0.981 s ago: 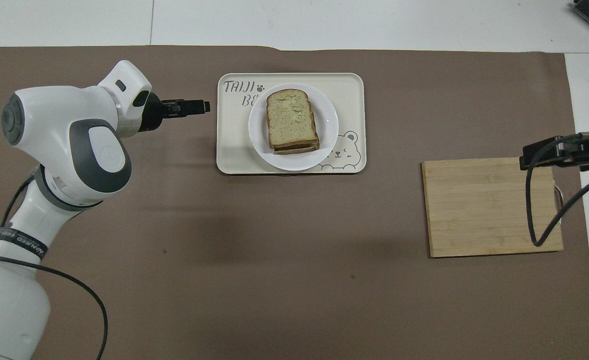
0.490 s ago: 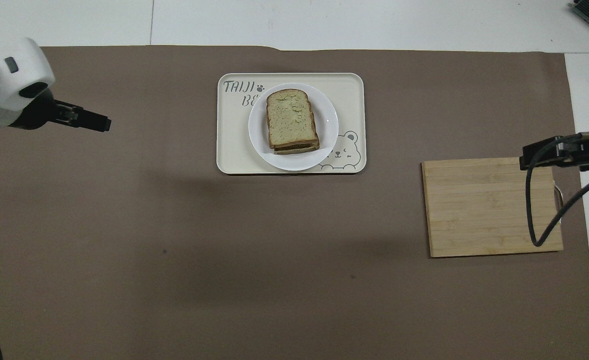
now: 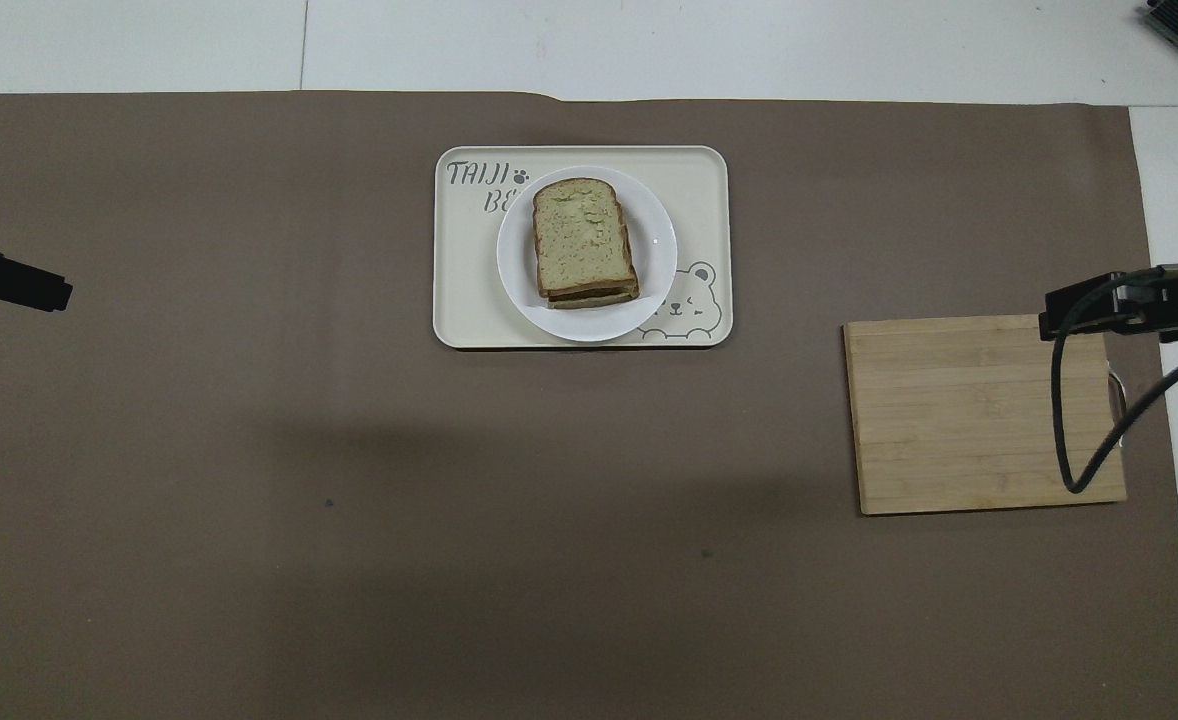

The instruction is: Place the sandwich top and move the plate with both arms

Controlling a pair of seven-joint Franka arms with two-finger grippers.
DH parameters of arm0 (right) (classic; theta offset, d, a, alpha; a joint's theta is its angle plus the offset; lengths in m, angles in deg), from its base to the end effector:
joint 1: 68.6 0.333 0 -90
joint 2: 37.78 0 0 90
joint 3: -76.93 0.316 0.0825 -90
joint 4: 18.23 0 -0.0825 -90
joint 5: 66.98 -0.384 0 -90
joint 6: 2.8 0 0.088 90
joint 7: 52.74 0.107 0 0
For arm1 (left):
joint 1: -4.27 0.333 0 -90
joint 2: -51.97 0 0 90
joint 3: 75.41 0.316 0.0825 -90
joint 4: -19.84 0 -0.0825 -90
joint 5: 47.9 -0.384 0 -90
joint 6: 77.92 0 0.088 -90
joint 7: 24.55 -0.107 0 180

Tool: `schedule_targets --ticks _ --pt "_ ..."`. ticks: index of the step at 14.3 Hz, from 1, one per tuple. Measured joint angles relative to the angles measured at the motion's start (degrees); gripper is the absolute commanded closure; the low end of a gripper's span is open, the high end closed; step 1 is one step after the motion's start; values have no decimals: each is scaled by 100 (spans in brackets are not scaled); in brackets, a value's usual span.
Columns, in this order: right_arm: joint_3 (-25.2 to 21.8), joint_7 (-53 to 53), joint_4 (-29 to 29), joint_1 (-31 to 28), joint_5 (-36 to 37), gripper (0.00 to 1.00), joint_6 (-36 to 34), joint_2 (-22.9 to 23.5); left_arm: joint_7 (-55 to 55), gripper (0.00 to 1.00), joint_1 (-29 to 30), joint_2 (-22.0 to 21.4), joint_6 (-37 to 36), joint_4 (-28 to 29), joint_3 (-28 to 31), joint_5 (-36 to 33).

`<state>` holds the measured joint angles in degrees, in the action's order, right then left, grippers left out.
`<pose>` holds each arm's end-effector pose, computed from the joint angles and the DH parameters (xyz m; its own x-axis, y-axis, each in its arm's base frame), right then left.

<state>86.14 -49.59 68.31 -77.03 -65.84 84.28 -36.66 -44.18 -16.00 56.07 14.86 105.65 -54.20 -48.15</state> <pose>0.5558 0.0044 0.6377 0.9991 -0.0424 -0.0089 -0.0422 -0.9990 0.0173 0.5806 0.0019 0.6257 0.9456 -0.3227 0.0415 -0.3207 -0.9460 -0.0469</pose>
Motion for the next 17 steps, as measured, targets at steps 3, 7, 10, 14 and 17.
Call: schedule_targets --ticks 3,7,10,14,17 --pt "0 0 0 0 0 0 0 0 -10 0 41 -146 -245 -68 -3 -13" --pt "0 0 0 0 0 0 0 0 -10 0 504 -409 -402 -78 -324 -20" --pt "0 0 0 0 0 0 0 0 -10 0 1498 -482 -687 -78 -1282 -19" --pt "0 0 0 0 0 0 0 0 -3 0 1822 -508 -839 -75 -1693 -19" --pt "0 0 0 0 0 0 0 0 36 0 1823 -506 -839 -74 -1708 98"
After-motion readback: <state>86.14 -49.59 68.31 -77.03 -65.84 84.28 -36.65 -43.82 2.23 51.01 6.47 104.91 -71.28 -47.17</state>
